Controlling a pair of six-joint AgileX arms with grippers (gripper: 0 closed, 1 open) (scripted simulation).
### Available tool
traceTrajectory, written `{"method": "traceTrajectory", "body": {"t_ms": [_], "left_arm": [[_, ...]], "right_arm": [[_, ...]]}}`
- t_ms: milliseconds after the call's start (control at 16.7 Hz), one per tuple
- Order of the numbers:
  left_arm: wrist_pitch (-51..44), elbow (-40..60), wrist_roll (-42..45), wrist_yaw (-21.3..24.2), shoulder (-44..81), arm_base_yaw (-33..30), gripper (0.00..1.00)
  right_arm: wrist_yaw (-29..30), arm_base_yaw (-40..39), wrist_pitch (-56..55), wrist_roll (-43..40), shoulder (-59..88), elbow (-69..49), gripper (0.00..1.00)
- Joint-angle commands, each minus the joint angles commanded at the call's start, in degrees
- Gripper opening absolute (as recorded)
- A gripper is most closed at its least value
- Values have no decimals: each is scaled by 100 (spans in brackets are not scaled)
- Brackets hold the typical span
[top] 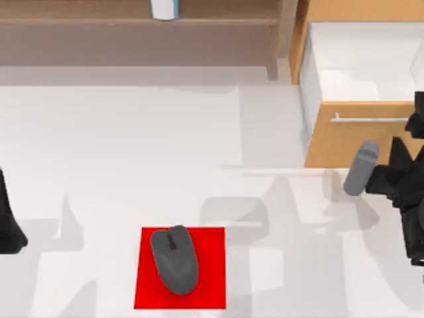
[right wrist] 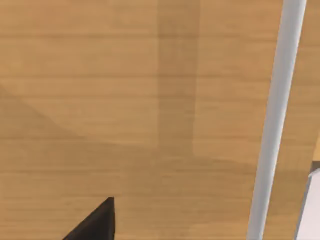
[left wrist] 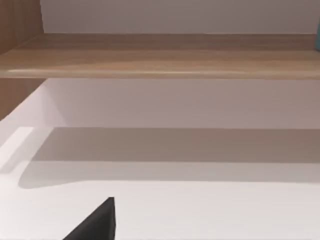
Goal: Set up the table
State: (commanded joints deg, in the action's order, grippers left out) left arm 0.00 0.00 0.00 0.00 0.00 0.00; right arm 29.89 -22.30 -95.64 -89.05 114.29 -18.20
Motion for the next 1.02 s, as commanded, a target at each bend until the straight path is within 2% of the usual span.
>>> {"method": "traceTrajectory", "body": {"t_ms": [300, 1020], "left_arm": [[0, 0, 0, 0, 0, 0, 100], [0, 0, 0, 0, 0, 0, 100]], "right_arm": [[-73, 73, 85, -1, 26, -112, 100], [-73, 73, 85, -1, 26, -112, 10]]}}
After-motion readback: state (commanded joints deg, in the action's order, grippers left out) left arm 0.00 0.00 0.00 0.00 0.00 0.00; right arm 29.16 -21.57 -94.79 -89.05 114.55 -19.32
